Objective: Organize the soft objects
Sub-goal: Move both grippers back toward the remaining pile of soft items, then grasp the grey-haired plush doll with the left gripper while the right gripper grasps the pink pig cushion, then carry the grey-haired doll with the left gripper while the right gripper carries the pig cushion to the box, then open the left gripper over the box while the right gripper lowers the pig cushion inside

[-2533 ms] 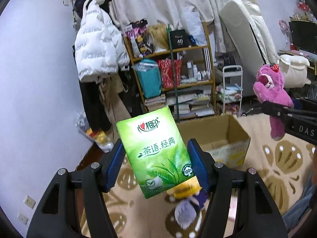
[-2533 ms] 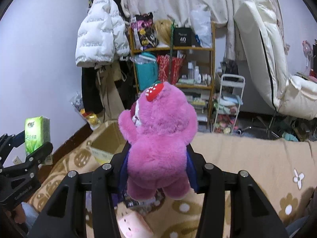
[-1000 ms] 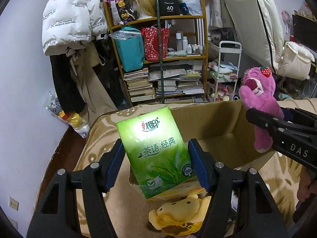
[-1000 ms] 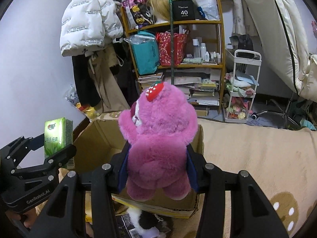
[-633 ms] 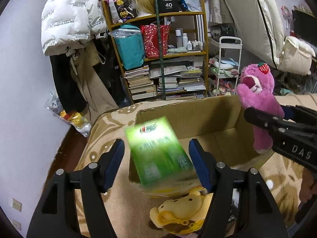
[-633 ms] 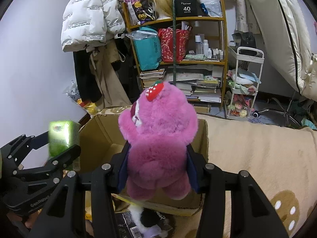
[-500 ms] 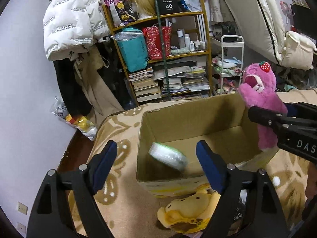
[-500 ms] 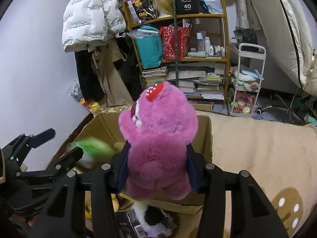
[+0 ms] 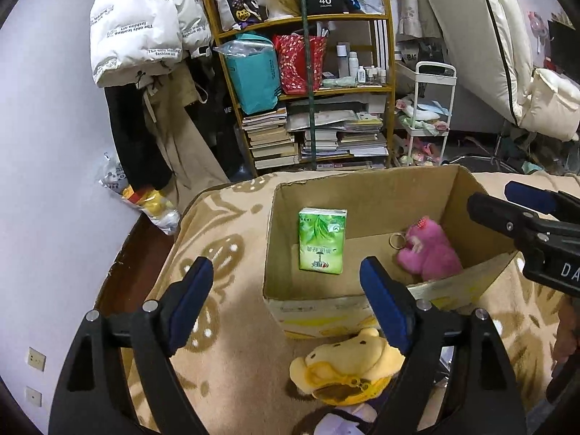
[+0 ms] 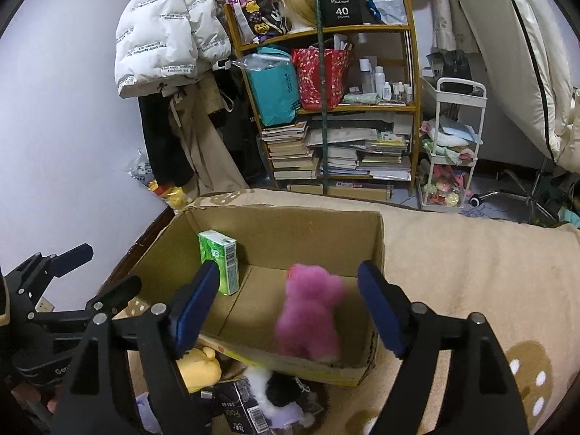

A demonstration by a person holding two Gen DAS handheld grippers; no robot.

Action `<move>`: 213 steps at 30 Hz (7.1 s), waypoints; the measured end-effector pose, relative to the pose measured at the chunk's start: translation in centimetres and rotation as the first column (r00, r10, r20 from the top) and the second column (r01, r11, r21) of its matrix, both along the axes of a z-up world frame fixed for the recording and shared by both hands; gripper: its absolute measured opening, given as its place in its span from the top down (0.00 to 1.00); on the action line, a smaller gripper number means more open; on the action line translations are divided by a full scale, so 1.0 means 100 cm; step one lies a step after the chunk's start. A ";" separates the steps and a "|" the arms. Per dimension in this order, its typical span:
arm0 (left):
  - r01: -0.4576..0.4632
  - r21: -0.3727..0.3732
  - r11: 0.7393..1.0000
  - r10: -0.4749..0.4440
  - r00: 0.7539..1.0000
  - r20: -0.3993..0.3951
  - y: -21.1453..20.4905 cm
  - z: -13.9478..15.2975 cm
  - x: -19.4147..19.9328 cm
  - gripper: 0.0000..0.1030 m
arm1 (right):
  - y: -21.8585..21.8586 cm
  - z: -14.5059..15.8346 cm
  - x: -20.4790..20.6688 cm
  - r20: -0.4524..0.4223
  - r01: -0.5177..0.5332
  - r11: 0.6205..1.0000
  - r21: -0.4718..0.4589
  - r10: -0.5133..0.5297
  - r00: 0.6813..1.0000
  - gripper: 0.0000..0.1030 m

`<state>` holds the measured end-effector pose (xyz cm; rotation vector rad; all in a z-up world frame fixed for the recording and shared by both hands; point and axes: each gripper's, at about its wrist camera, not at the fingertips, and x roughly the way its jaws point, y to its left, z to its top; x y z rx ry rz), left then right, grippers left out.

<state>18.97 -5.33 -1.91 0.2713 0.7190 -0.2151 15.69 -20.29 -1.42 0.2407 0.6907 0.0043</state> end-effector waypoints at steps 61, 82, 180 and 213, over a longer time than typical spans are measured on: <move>0.108 -0.050 0.993 -0.119 0.923 -0.367 0.022 -0.083 -0.074 0.19 | 0.035 -0.072 -0.079 -0.427 -0.055 0.997 0.045 0.069 0.901 0.13; 0.139 -0.045 0.989 -0.145 0.889 -0.434 0.013 -0.119 -0.076 0.49 | 0.044 -0.113 -0.072 -0.574 -0.064 0.978 0.200 0.170 0.801 0.60; 0.072 0.023 0.997 -0.075 0.972 0.224 -0.017 -0.001 -0.032 0.52 | -0.007 0.016 -0.019 0.218 -0.023 1.000 0.017 0.019 0.976 0.74; -0.009 0.008 1.000 0.009 0.996 0.089 -0.003 -0.021 -0.020 0.31 | -0.007 -0.007 -0.009 0.092 0.002 1.000 0.012 -0.003 0.996 0.38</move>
